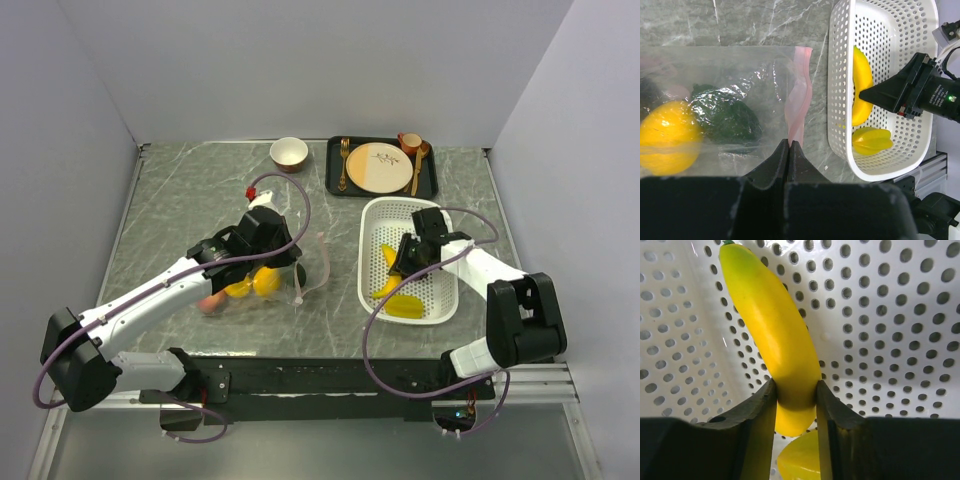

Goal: Place the food in the zip-top bag and seal the zipper
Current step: Pick up the fake fruit from the bin.

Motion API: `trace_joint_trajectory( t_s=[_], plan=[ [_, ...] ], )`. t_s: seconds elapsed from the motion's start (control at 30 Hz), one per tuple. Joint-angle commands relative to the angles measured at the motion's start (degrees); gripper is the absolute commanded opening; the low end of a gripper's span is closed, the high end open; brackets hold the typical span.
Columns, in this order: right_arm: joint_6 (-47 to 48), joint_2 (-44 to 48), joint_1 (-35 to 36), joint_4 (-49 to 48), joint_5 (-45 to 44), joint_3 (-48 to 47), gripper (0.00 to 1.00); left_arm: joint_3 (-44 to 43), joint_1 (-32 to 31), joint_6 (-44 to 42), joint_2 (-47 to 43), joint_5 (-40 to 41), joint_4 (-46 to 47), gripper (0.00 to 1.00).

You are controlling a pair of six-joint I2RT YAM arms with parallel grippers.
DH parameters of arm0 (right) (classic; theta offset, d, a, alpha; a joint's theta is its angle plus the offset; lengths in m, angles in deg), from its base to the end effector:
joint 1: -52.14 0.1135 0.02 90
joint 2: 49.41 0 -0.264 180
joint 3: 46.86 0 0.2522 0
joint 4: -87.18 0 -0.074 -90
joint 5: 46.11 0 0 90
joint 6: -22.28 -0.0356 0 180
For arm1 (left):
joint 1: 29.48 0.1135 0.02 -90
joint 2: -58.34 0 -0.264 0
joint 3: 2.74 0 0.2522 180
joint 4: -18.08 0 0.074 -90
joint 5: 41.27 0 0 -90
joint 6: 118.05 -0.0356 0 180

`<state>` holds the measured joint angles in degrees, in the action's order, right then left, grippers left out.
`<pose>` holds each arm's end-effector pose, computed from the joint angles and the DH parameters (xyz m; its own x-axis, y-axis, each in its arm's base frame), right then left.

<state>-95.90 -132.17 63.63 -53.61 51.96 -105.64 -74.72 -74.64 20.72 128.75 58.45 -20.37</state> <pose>0.2601 0.0580 0.1754 -0.8934 0.2955 -0.3384 0.1845 0.9281 0.3234 0.1952 -0.1878 0.3037 -0.7329 -0.3142 -0.6034 0.0796 0.8412 -0.5348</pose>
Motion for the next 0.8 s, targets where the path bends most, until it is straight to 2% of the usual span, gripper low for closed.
trace_joint_trajectory(
  t_s=[0.0, 0.1, 0.43, 0.6, 0.77],
  plan=[
    [0.06, 0.49, 0.38, -1.72, -0.6, -1.74, 0.29, -1.64, -0.18, -0.61, -0.54, 0.22, 0.96, 0.01],
    [-0.38, 3.12, 0.38, -1.9, -1.39, -2.44, 0.26, -1.64, -0.18, -0.61, -0.54, 0.13, 0.96, 0.01],
    [-1.26, 13.06, 0.38, 2.4, -4.74, -6.04, 0.26, -0.93, -0.18, -0.61, -1.07, 0.04, 1.31, 0.01],
    [1.2, 16.31, 0.38, 3.82, 0.61, -7.19, 0.28, -1.2, -0.18, -0.87, -0.89, 0.13, 1.31, 0.01],
    [-0.11, 17.98, 0.56, 3.99, 7.56, -9.04, 0.28, -1.11, -0.18, -0.7, -0.89, -0.31, 1.66, 0.01]
  ],
)
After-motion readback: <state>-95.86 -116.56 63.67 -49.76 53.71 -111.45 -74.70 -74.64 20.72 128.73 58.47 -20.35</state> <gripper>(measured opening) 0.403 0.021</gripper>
